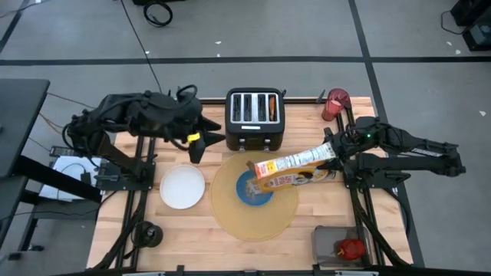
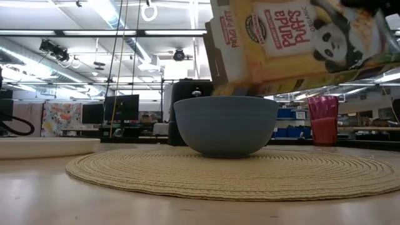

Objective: Arrange a breakfast setting
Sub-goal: Pour the cereal from the cereal box into the bowl

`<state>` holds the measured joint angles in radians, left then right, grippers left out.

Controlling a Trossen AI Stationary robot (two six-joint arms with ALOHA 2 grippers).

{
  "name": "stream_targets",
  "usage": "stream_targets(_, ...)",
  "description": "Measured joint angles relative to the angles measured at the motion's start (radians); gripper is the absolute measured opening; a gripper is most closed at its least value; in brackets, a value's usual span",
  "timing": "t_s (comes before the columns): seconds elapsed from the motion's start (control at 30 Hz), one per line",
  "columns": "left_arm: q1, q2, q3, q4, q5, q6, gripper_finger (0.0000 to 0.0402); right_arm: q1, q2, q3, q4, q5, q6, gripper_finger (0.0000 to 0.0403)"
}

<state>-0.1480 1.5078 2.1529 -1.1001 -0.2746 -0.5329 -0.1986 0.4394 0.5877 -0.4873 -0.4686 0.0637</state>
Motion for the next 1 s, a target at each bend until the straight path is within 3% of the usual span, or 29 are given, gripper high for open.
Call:
stream_targets(0.53, -0.075, 0.000, 0.000, -0.023, -0.099, -0.069, 0.0182, 0.000, -0.096, -0.002, -0.055, 0.027, 0.033, 0.0213)
stream_targets(1.0, -0.110, 0.000, 0.000, 0.062, -0.160, -0.089, 0.0182, 0.000, -0.361, -0.134, -0.015, 0.028, 0.177, 0.0208)
